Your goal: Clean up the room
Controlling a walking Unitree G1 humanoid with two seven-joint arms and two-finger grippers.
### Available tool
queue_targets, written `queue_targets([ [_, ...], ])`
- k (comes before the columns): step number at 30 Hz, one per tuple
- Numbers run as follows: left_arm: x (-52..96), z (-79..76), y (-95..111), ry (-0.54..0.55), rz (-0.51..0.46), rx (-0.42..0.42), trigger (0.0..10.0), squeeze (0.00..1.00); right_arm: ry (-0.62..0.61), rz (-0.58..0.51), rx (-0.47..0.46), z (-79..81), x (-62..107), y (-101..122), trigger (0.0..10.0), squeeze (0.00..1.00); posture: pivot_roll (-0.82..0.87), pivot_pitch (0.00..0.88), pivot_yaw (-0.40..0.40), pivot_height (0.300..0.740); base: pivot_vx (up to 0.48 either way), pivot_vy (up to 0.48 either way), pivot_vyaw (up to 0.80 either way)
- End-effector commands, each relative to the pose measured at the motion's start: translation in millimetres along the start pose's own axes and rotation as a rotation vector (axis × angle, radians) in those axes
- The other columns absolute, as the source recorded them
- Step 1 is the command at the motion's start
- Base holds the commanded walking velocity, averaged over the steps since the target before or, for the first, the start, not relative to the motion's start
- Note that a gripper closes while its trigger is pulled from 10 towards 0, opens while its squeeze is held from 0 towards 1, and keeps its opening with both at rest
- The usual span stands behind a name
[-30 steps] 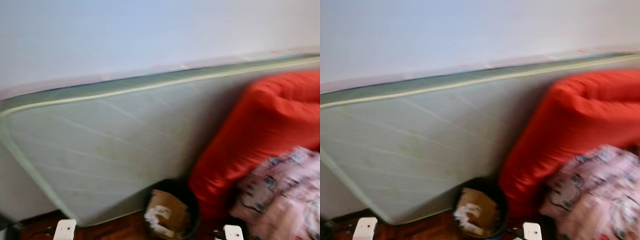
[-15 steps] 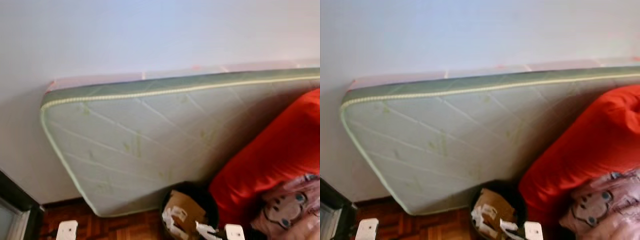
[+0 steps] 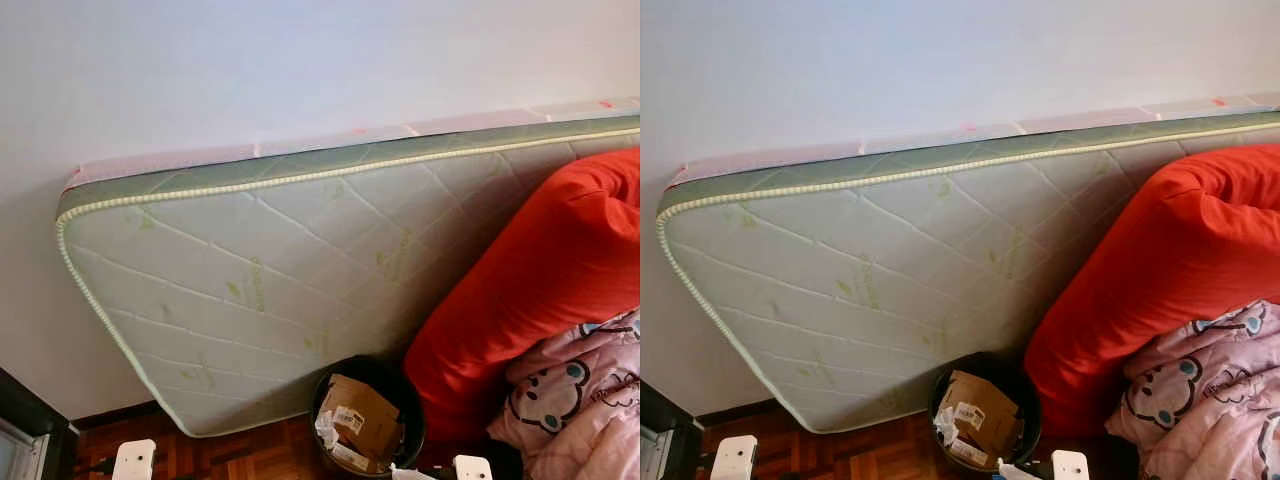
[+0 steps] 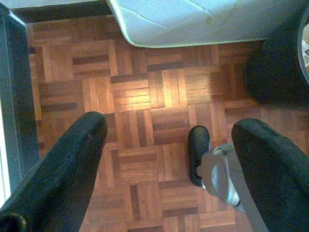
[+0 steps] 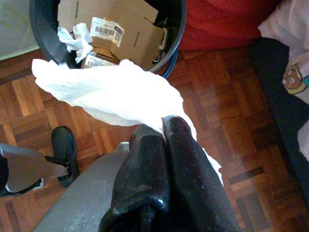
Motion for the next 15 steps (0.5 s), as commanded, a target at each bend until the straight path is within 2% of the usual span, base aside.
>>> queue_targets([
  [1,0.4,0.5,-1.1,-0.002,0.001,0.001,10.0,0.00,-0.002,-0.007,0.019,-1.6,-0.4,3.1,10.0,0.00,0.05,0.000,-0.032,0.726,0.262,0.000,0.00],
  [3,0.5,0.6,-0.8,-0.003,0.000,0.003,10.0,0.00,0.000,-0.015,0.020,-1.2,-0.5,4.2,10.0,0.00,0.05,0.000,-0.032,0.726,0.262,0.000,0.00],
  [7,0.5,1.0,-0.5,-0.002,0.001,-0.005,10.0,0.00,0.001,-0.020,0.030,-0.7,-0.6,5.3,10.0,0.00,0.04,0.000,-0.029,0.726,0.281,0.000,0.58],
  [12,0.5,1.4,-0.4,-0.002,0.002,-0.007,10.0,0.00,0.003,-0.022,0.019,0.0,-0.6,5.4,10.0,0.00,0.04,0.000,-0.027,0.726,0.239,0.000,0.00],
  [15,0.5,1.2,-0.4,-0.005,0.002,-0.008,10.0,0.00,0.005,-0.021,0.016,0.2,-0.6,5.1,10.0,0.00,0.04,0.000,-0.027,0.726,0.000,0.000,0.00],
])
Point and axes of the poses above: a point about 5 cm out from each wrist's last joint towards the gripper, its own x axis pointing back from the gripper into the wrist, its own y axis along the axis of the wrist's last joint, z = x × y, the point moved 4 cm from there along -x, pointing out of the wrist towards the gripper, and after that the axes turned 9 degrees about x, right-handed, at the moved point
